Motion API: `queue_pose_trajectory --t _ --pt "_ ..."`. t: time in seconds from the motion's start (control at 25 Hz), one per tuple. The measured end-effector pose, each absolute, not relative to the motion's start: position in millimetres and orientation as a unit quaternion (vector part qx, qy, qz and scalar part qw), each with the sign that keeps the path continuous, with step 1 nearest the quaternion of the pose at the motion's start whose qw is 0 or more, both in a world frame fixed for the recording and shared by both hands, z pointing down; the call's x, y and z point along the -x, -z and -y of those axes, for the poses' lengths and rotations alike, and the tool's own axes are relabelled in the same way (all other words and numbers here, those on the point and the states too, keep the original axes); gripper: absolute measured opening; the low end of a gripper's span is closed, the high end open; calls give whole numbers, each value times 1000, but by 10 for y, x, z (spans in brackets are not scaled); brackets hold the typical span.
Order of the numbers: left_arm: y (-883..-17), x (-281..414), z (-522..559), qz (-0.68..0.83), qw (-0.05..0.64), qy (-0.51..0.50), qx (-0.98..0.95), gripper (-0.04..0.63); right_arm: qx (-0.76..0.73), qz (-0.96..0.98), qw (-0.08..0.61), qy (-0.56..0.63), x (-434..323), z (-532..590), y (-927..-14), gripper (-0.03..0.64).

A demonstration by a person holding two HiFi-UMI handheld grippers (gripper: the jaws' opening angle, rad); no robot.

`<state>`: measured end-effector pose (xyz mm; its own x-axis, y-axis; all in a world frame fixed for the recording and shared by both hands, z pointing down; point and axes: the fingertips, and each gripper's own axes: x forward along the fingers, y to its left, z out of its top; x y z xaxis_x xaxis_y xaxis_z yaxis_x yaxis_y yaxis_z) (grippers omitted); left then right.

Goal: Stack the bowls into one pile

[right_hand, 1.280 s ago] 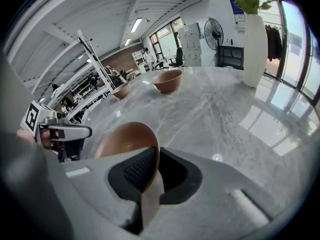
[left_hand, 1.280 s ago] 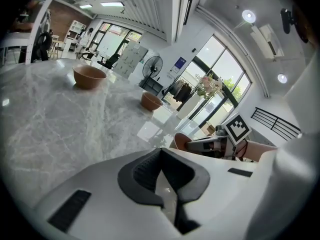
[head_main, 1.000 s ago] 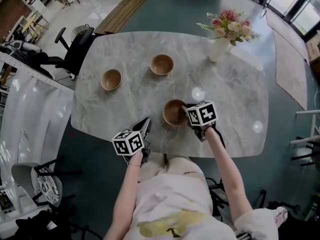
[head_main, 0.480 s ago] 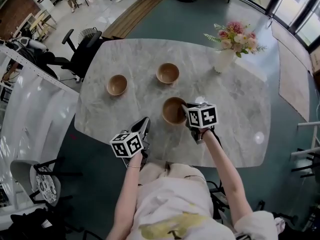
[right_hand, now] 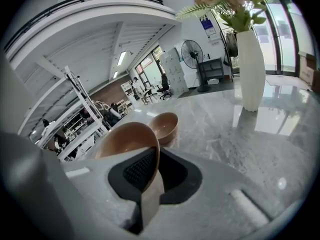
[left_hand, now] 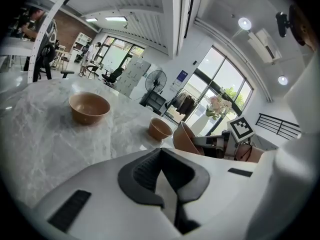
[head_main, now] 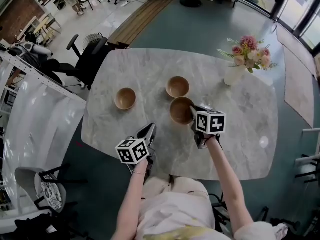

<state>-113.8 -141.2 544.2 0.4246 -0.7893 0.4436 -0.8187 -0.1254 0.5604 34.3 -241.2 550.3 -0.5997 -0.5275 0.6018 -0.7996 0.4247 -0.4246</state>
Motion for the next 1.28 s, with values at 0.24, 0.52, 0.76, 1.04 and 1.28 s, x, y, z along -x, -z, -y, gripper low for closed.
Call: queue_pose_trajectory --t 0.24,0.52,0.76,1.04,1.28 --pt "-5471 1246 1718 530 390 -14 -753 0 -429 814 158 -359 -195 2795 -5441 18" --pt "-5538 1303 2024 515 392 -23 -762 0 -463 799 136 -358 -152 3223 -5450 18" --pt "-5603 1311 2210 502 398 -30 -767 0 -496 783 140 -348 -135 3474 -5502 18" --pt "-5715 1233 2318 485 410 -34 -771 0 -520 770 165 -330 -123 3603 -5613 18" --pt "-5777 1210 2329 477 419 -37 -772 0 -532 762 187 -320 -143 3629 -5708 18"
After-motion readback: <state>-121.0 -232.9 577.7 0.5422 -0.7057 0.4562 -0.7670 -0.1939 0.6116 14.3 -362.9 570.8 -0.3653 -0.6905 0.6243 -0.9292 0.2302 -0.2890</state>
